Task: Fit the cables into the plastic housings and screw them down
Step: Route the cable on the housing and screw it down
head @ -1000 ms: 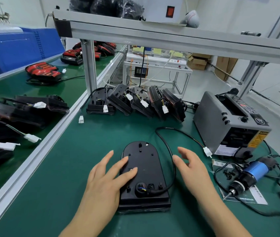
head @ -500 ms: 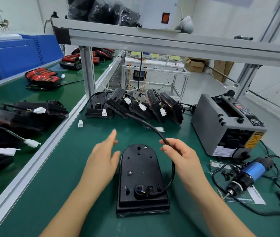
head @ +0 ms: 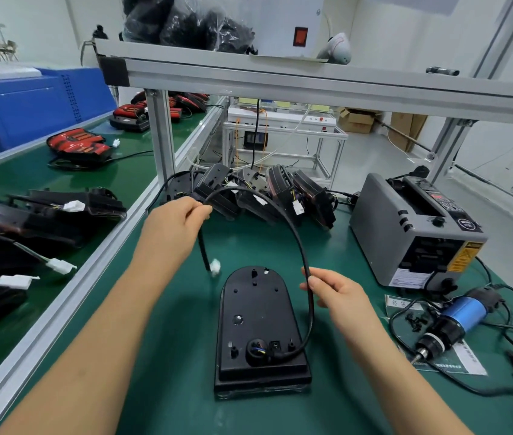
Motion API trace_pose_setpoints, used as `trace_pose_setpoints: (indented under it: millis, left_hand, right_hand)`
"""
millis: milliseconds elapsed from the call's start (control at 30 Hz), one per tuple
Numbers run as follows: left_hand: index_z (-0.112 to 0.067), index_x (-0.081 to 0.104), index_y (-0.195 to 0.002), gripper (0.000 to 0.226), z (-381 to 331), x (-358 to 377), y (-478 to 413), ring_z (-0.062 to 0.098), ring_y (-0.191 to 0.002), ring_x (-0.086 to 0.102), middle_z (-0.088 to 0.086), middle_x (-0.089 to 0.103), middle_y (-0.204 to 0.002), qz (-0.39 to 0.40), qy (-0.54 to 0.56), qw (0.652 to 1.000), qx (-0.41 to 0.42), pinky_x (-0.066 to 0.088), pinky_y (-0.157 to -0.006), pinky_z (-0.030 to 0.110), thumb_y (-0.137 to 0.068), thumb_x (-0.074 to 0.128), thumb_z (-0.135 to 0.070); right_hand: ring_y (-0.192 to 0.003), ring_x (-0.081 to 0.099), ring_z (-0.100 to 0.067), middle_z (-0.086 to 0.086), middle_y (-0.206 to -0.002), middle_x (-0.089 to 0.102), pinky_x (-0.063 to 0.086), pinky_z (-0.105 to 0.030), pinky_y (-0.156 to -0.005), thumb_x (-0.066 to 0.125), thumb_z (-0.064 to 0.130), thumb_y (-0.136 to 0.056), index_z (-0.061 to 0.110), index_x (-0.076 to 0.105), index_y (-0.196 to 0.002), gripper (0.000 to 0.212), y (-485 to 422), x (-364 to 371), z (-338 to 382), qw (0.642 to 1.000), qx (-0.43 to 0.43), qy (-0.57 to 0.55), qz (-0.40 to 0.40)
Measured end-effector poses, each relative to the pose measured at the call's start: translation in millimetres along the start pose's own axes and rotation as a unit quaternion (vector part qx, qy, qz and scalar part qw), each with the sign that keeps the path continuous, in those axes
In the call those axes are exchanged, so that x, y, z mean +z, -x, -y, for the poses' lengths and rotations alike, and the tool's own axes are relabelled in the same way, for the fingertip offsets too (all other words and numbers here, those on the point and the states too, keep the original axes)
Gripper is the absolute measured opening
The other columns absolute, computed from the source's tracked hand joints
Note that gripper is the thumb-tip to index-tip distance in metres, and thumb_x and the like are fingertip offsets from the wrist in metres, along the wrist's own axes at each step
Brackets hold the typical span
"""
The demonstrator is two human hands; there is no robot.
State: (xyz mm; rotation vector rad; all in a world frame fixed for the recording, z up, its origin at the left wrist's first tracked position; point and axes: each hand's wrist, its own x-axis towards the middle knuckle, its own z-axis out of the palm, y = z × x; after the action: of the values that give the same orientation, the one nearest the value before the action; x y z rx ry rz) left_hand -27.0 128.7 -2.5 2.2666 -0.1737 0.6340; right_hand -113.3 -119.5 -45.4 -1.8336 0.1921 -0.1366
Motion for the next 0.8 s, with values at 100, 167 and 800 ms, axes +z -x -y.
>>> trace_pose_setpoints:
  millis: [100,167,800]
  left_hand:
    - [-0.017,0.067,-0.07,0.028,-8,-8,0,0.01,-0.039,0.055,0.005,0.057,-0.054,0.091,0.166,0.967,-0.168,0.042,-0.046,0.021,-0.092,0.057,-0.029]
    - [-0.012,0.067,-0.072,0.03,-5,-8,8,0.006,-0.035,0.05,-0.001,0.053,-0.049,0.154,0.274,0.905,-0.285,0.036,-0.037,0.013,-0.095,0.055,-0.028]
    - [-0.01,0.062,-0.08,0.036,7,23,113,0.02,-0.079,0.061,0.005,0.067,-0.081,0.253,0.019,0.948,-0.19,0.049,-0.079,0.033,-0.098,0.042,-0.034]
  right_hand:
    - [-0.11,0.058,-0.008,0.007,-0.115,0.066,0.041,-0.024,-0.097,0.06,0.017,-0.091,0.026,0.061,-0.121,0.031,7,7,-9,0.998,0.02,0.059,0.03]
    - [-0.116,0.055,-0.008,0.008,-0.126,0.06,0.039,-0.024,-0.1,0.058,0.02,-0.092,0.023,0.053,-0.133,0.041,11,9,-15,0.995,0.026,0.09,0.047]
    - [-0.091,0.044,0.018,0.026,-0.102,0.042,0.032,0.001,-0.072,0.054,0.044,-0.09,0.052,0.042,-0.089,0.014,36,25,-16,0.975,0.04,0.188,0.108]
